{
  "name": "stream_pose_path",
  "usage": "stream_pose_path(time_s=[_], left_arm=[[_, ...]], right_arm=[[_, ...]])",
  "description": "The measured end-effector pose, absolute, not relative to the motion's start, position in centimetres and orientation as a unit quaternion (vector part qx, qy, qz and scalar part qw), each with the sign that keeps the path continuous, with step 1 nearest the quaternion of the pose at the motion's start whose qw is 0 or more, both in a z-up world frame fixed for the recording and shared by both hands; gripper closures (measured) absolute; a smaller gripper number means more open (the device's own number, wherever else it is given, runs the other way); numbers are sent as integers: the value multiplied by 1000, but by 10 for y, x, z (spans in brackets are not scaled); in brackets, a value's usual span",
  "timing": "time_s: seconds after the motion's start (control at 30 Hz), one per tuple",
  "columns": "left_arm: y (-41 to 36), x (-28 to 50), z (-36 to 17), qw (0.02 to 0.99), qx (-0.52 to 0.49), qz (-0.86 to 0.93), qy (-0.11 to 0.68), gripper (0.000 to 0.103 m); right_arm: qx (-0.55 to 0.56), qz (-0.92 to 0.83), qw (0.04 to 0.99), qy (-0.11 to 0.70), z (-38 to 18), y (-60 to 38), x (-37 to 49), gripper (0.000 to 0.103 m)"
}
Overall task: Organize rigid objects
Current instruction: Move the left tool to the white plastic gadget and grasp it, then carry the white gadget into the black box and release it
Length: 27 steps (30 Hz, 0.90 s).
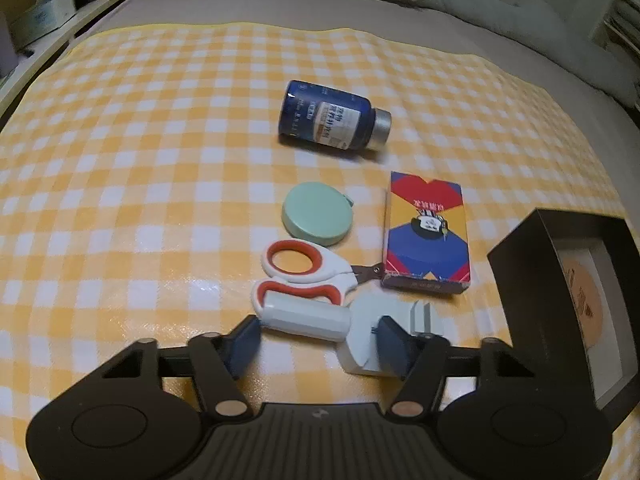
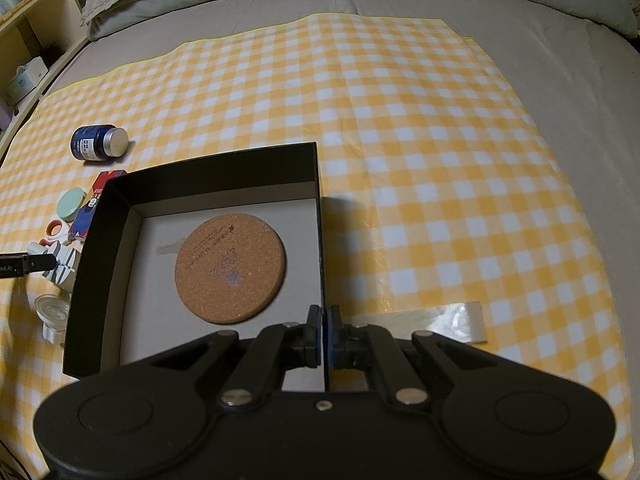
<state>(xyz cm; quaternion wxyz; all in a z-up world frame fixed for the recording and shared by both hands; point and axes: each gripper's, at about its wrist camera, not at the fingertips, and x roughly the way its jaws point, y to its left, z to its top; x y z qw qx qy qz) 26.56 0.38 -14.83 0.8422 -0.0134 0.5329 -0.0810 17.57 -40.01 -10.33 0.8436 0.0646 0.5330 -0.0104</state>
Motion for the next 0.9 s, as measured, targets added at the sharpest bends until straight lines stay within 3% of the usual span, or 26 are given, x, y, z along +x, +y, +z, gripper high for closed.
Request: stream_pose_path(time_s=[0.9], left_arm=[[-8,264,-90,870,-61,-104,478,42]], right_arm=[[65,-11,843,533,-103,-400,176,100]])
